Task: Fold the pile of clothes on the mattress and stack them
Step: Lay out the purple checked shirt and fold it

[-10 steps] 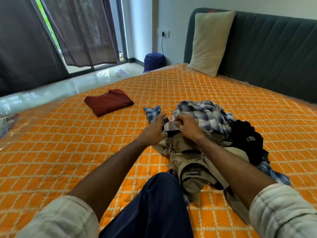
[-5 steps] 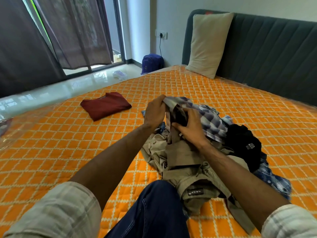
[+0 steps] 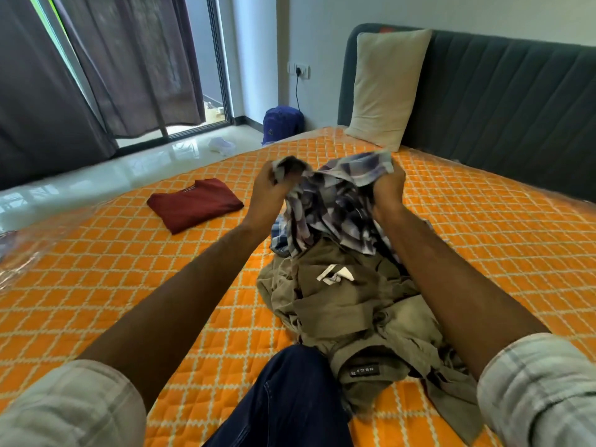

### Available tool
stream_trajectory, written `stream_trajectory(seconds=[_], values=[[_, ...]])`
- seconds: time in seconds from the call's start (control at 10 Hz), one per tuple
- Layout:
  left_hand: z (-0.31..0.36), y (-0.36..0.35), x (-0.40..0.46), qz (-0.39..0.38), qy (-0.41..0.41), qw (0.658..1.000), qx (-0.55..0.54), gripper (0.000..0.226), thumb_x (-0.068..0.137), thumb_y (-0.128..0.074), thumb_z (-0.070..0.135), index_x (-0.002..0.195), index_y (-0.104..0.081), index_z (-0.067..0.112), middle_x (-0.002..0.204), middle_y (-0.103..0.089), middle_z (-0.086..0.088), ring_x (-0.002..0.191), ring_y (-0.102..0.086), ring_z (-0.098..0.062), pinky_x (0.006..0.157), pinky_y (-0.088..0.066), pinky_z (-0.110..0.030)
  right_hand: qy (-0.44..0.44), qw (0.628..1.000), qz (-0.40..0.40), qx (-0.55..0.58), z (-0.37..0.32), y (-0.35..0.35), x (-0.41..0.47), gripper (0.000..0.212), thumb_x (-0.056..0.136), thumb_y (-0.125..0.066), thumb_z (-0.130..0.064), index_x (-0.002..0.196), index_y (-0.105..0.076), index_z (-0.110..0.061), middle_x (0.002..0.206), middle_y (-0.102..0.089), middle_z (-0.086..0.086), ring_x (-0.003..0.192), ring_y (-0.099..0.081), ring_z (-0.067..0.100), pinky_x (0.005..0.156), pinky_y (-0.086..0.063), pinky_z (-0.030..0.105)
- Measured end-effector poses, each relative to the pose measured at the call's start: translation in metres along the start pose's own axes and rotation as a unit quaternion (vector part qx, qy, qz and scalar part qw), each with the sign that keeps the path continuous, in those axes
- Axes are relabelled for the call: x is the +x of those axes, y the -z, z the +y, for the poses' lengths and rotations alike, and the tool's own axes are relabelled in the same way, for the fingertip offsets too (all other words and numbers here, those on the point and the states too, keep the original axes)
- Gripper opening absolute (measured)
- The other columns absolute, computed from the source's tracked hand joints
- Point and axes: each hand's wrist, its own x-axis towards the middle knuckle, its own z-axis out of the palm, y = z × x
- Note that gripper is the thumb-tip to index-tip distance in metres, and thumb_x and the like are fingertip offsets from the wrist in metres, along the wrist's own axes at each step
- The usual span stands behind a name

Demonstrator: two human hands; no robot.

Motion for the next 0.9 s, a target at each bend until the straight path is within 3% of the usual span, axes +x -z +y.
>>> stream_trajectory(seconds=[0.1,0.2,0.3,0.4,0.5,0.6,0.7,0.8,0.9], values=[[0.000,-0.001,-0.002,-0.095,0.001,0.995,0.044,0.043,0.077,-0.084,0.006,0.114,-0.064,-0.002,0.098,-0.074,-0.007,0.089,-0.072,-0.010,0.075,-0.057,-0.025,0.012,0.989,-0.141,0.036,-0.046,-0.044,-0.040,0.019,0.104,-0.042,-0.003,0.099,-0.057,-0.013,0.091,-0.061,0.003,0.075,-0.060,0.016,0.073,-0.054,0.035],[0.011,-0.008,-0.002,-0.104,0.034,0.993,0.036,0.015,0.076,-0.080,-0.003,0.080,-0.073,0.010,0.063,-0.069,0.007,0.056,-0.065,0.001,0.054,-0.050,-0.015,-0.037,0.975,-0.216,0.046,-0.058,-0.068,-0.060,0.028,0.105,-0.040,-0.003,0.087,-0.059,-0.014,0.079,-0.063,0.009,0.072,-0.061,0.020,0.080,-0.053,0.044],[0.002,0.004,0.007,-0.011,0.071,0.996,0.054,0.036,0.087,-0.061,-0.012,0.066,-0.058,0.017,0.047,-0.059,0.010,0.047,-0.056,-0.001,0.049,-0.046,-0.023,0.163,0.978,-0.111,-0.067,-0.018,-0.080,-0.063,0.028,0.106,-0.043,-0.001,0.095,-0.067,-0.010,0.078,-0.074,0.011,0.100,-0.070,0.018,0.087,-0.056,0.031],[0.003,0.018,0.018,0.084,0.101,0.991,-0.019,0.032,0.098,-0.052,-0.004,0.072,-0.051,0.016,0.063,-0.058,-0.002,0.067,-0.057,-0.019,0.066,-0.046,-0.037,0.159,0.973,-0.103,-0.131,-0.010,-0.064,-0.049,0.023,0.100,-0.059,-0.006,0.121,-0.061,-0.015,0.113,-0.073,0.008,0.118,-0.061,0.001,0.096,-0.050,0.019],[0.040,0.021,0.019,0.106,0.138,0.969,-0.177,0.023,0.098,-0.058,0.025,0.080,-0.046,0.016,0.060,-0.053,0.005,0.057,-0.052,-0.010,0.061,-0.044,-0.028,0.134,0.903,-0.303,-0.275,0.039,-0.018,-0.051,0.067,0.083,-0.083,-0.019,0.137,-0.045,-0.031,0.135,-0.057,-0.008,0.118,-0.055,-0.002,0.093,-0.050,0.017],[0.060,0.007,0.020,0.064,0.081,0.960,-0.262,0.025,0.090,-0.066,0.036,0.087,-0.051,0.016,0.065,-0.063,0.007,0.060,-0.060,-0.009,0.061,-0.050,-0.026,0.140,0.894,-0.283,-0.319,0.065,-0.017,-0.040,0.041,0.087,-0.080,-0.026,0.119,-0.055,-0.026,0.114,-0.064,0.000,0.100,-0.062,0.011,0.079,-0.051,0.030],[0.069,-0.005,0.013,0.051,0.049,0.957,-0.282,0.036,0.108,-0.031,0.035,0.097,-0.058,0.014,0.076,-0.075,0.005,0.071,-0.072,-0.010,0.066,-0.058,-0.030,0.118,0.905,-0.227,-0.341,0.058,-0.038,-0.034,0.017,0.102,-0.060,-0.022,0.104,-0.064,-0.006,0.098,-0.066,0.016,0.089,-0.058,0.021,0.072,-0.038,0.029],[0.049,0.005,0.011,0.083,0.061,0.960,-0.260,0.032,0.104,-0.036,0.042,0.101,-0.056,0.018,0.079,-0.075,0.012,0.075,-0.070,-0.003,0.073,-0.056,-0.029,0.122,0.897,-0.203,-0.374,0.046,-0.036,-0.024,0.020,0.103,-0.055,-0.017,0.114,-0.062,-0.003,0.110,-0.065,0.023,0.096,-0.059,0.026,0.076,-0.042,0.031],[0.015,0.023,0.003,0.034,0.105,0.980,-0.163,0.040,0.084,-0.052,0.052,0.114,-0.060,0.028,0.102,-0.074,0.016,0.100,-0.066,-0.004,0.086,-0.051,-0.034,0.198,0.905,-0.168,-0.338,0.019,-0.023,-0.020,0.033,0.100,-0.054,-0.019,0.127,-0.061,-0.002,0.124,-0.066,0.021,0.112,-0.062,0.030,0.083,-0.041,0.028]])
